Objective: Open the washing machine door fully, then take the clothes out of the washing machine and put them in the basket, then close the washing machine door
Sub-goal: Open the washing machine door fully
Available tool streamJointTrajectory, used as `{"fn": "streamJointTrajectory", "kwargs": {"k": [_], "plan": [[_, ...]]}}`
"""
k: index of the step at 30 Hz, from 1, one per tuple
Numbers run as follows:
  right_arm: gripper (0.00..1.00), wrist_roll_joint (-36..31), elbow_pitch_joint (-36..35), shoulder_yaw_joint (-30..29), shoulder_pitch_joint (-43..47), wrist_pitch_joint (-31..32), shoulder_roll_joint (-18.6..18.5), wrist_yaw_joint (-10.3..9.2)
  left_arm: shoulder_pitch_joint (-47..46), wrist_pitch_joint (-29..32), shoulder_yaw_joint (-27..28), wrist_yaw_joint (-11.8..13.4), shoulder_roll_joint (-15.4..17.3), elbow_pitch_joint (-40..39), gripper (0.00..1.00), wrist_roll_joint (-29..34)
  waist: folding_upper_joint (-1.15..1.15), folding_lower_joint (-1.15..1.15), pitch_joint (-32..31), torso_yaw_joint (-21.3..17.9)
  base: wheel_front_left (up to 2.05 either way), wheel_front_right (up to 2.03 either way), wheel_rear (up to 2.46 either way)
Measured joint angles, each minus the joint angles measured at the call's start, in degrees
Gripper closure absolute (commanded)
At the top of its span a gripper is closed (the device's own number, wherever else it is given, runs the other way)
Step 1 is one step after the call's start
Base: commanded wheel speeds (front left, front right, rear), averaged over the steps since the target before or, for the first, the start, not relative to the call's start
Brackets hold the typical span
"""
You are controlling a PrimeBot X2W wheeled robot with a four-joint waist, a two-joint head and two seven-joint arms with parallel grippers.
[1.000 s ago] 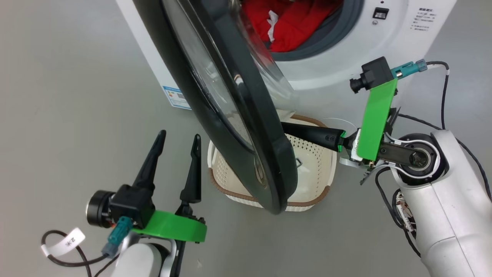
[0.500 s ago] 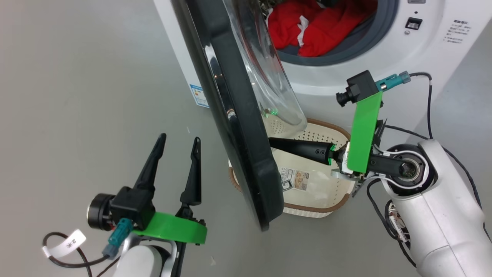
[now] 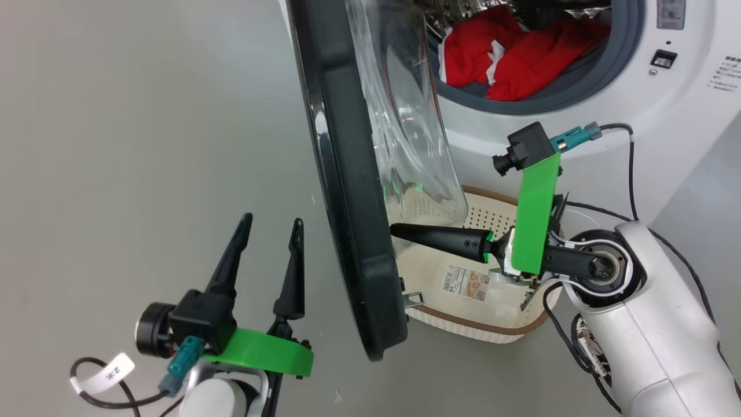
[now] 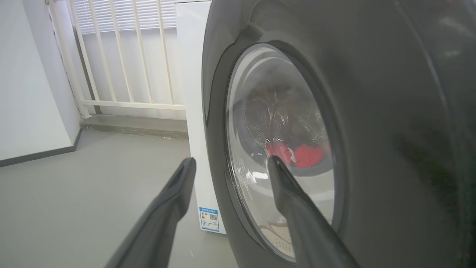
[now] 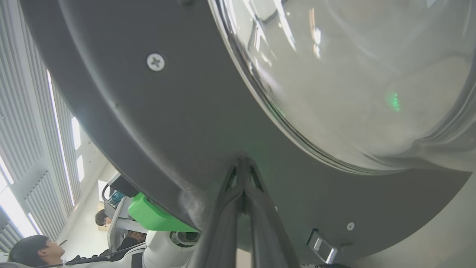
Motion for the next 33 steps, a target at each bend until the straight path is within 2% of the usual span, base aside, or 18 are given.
{"fn": "streamJointTrajectory", "kwargs": {"k": [14, 27, 31, 32, 33], "plan": [[1.00, 0.43, 0.54, 1.92, 1.16, -1.02, 0.01, 0.01, 1.08, 0.00, -0.96, 0.15, 0.15, 0.25, 0.00, -1.00, 0.00, 0.00, -1.16, 3.70, 0.00, 0.00, 0.00], [1.00, 1.55, 1.29, 2.66, 1.19, -2.01, 0.21, 0.01, 1.11, 0.00, -1.02, 0.62, 0.54, -0.03, 0.00, -1.43, 0.00, 0.00, -0.67, 3.56, 0.00, 0.00, 0.00], [1.00, -1.14, 0.96, 2.29, 1.21, -3.52, 0.33, 0.01, 1.11, 0.00, -1.00, 0.96, 0.60, -0.16, 0.00, -1.80, 0.00, 0.00, -0.66, 3.25, 0.00, 0.00, 0.00], [0.93, -2.05, 0.76, 2.02, 1.29, -4.04, 0.43, 0.01, 1.11, 0.00, -1.00, 0.96, 0.62, -0.19, 0.00, -1.92, 0.00, 0.00, -0.69, 3.17, 0.00, 0.00, 0.00], [0.67, -2.64, 0.37, 1.80, 1.51, -4.57, 0.49, 0.01, 1.11, 0.00, -0.99, 0.96, 0.65, -0.20, 0.00, -1.92, 0.00, 0.00, -0.72, 3.09, 0.00, 0.00, 0.00]]}}
